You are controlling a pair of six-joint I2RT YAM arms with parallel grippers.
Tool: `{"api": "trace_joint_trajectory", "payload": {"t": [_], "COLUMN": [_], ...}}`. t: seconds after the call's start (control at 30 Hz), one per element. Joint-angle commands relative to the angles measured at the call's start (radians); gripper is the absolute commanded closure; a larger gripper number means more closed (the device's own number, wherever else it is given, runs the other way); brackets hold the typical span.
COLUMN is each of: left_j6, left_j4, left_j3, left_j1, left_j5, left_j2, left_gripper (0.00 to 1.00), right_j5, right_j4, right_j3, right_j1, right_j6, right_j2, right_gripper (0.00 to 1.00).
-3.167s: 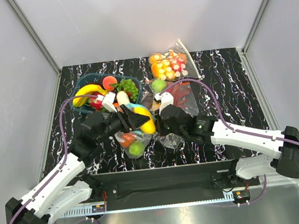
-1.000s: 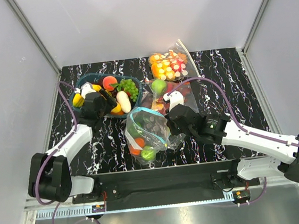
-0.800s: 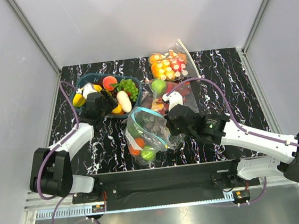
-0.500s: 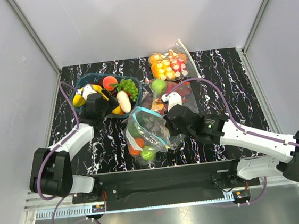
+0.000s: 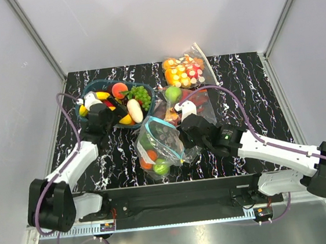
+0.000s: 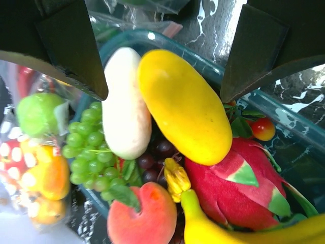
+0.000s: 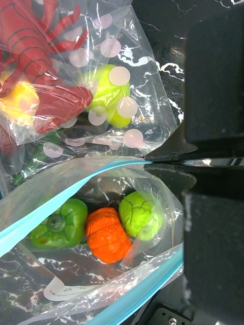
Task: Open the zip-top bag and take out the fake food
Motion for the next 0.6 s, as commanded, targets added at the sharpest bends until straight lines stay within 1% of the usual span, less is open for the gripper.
{"api": "trace_joint_trajectory", "payload": {"t": [0.0,0.1,0.23,0.27,0.33,0.37,0.43,0.47,0.53,0.57], "left_j6": [0.027,0.043,0.066,0.073,0.102,0.115,0.142,0.145,0.136,0.132], "left_j4": [-0.012,-0.058,-0.150,-0.183,-0.231,-0.286,-0.337,-0.381,-0.415,-0.430], "left_j3": [-0.012,-0.018,-0.038,-0.035,-0.018,0.018,0.063,0.102,0.146,0.163], "left_j1": [0.002,0.002,-0.004,-0.006,-0.030,-0.042,-0.098,-0.117,-0.180,-0.203], "left_j5": [-0.020,-0.008,0.033,0.059,0.089,0.116,0.145,0.185,0.220,0.265], "left_j2": [-0.112,-0.169,-0.290,-0.345,-0.397,-0.435,-0.468,-0.495,-0.522,-0.532], "left_gripper": [0.01,0.01,0.01,0.01,0.01,0.01,0.01,0.02,0.02,0.02], "right_j5": [0.003,-0.003,-0.018,-0.023,-0.035,-0.040,-0.061,-0.067,-0.084,-0.087], "right_j4": [0.022,0.026,0.032,0.032,0.037,0.037,0.051,0.057,0.077,0.081], "right_j3": [0.019,0.026,0.036,0.039,0.050,0.053,0.062,0.064,0.069,0.070], "right_j1": [-0.008,-0.006,-0.008,-0.008,-0.008,-0.008,-0.008,-0.008,-0.008,-0.008], "right_j6": [-0.005,-0.005,-0.009,-0.009,-0.011,-0.011,-0.009,-0.006,-0.002,0.000], "right_j2": [-0.013,-0.007,0.002,0.011,0.021,0.034,0.042,0.045,0.045,0.048], "right_gripper": [0.94,0.94,0.94,0.94,0.94,0.94,0.94,0.94,0.94,0.94]}}
